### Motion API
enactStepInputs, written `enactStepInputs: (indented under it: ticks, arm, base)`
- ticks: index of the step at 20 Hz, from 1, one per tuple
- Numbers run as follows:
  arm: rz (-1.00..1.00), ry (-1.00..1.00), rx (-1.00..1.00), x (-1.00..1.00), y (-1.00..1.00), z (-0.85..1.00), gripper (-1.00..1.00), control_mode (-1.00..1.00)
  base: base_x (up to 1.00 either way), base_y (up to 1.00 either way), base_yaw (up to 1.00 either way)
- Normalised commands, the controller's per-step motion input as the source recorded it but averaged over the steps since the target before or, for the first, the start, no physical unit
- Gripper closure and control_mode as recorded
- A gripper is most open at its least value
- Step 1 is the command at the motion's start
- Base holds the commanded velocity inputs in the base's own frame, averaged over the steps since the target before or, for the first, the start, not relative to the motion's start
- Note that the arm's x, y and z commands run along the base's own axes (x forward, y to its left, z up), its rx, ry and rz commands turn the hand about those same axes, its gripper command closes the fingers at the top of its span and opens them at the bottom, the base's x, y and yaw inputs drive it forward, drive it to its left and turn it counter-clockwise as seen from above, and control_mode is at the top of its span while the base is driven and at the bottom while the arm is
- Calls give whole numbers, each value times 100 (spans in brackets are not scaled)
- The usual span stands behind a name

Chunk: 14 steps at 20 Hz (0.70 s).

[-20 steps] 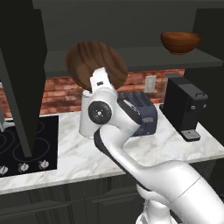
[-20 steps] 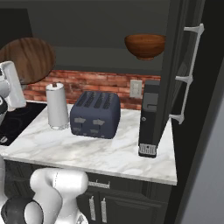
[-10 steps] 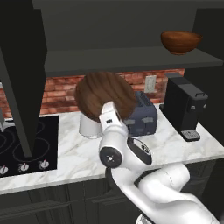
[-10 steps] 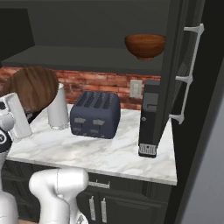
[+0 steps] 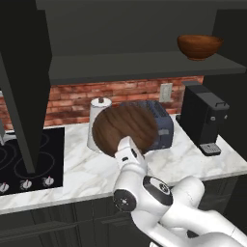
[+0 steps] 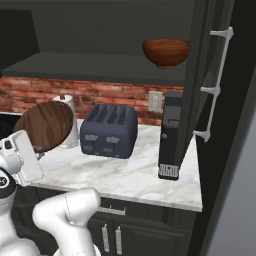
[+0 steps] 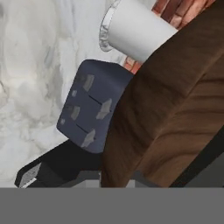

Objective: Move the bowls from the cabinet to the plates on the dining table.

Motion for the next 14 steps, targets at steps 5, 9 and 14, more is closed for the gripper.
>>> enactStepInputs:
  ticks: [5,9,14]
  arm:
    - [-2,0,-7,-2,-46,-49,100,-100]
    - [-2,0,-2,-1,-48,-20,100,-100]
    - [-1,0,0,0,-46,-11,100,-100]
  base:
    - [0,0,0]
    - [0,0,0]
    - [0,0,0]
